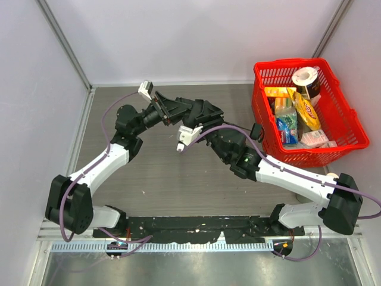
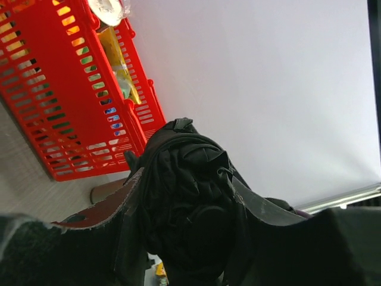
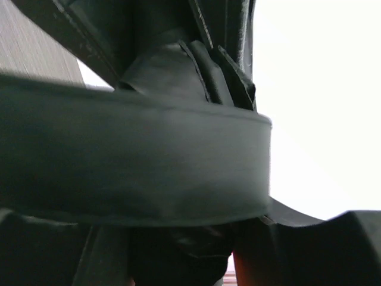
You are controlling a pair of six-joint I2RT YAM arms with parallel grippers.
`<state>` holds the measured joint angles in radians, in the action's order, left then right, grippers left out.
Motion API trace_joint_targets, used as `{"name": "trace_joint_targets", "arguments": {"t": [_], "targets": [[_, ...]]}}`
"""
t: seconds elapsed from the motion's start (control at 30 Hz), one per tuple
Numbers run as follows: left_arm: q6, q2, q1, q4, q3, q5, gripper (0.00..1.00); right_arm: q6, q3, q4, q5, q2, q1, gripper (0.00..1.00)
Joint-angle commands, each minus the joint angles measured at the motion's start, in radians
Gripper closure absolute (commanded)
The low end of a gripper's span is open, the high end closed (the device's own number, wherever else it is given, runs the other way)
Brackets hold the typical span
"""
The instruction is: Put away the umbrella
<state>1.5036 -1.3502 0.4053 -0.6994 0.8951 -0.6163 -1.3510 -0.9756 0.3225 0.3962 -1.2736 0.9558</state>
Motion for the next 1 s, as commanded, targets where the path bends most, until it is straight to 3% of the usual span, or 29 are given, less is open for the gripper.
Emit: {"name": "trace_joint_targets", "arguments": {"t": [0.0,0.03,0.37,0.5,0.6,0.63,0.73,0.77,0.83,0.97], "targets": [[-0.144,0.092,-0.022,-0.063,0.019,-0.031,1.00,0.105,0.021,0.053,0.096,0.063,0.011,0.36],[-0.160,0.098,-0.029,-0.051,0.027,-0.033,1.00,0.127,0.044,0.073,0.127,0.077,0.009,0.24],[-0.248,0.167,-0.126,-0.072,-0.019,0.001,1.00,0.340,0.184,-0.048,0.243,0.258,0.009,0.18],[-0.332,0.191,-0.163,-0.031,-0.016,0.039,1.00,0.562,0.149,-0.167,0.254,0.324,0.011,0.17],[-0.269,0.157,-0.194,-0.177,-0.019,0.030,1.00,0.764,0.074,-0.291,0.273,0.348,0.011,0.17],[-0.246,0.145,-0.197,-0.230,-0.022,0.024,1.00,0.915,0.057,-0.362,0.267,0.352,0.008,0.15],[-0.212,0.129,-0.203,-0.355,-0.033,0.018,1.00,1.287,-0.082,-0.552,0.135,0.335,-0.026,0.14],[-0.203,0.123,-0.203,-0.406,-0.038,0.017,1.00,1.466,-0.115,-0.606,0.002,0.329,-0.070,0.14],[-0.189,0.117,-0.201,-0.478,-0.054,0.016,1.00,1.646,-0.146,-0.628,-0.200,0.306,-0.135,0.18],[-0.184,0.132,-0.203,-0.569,-0.116,0.038,1.00,1.689,-0.248,-0.772,-0.246,0.296,-0.204,0.19]]}}
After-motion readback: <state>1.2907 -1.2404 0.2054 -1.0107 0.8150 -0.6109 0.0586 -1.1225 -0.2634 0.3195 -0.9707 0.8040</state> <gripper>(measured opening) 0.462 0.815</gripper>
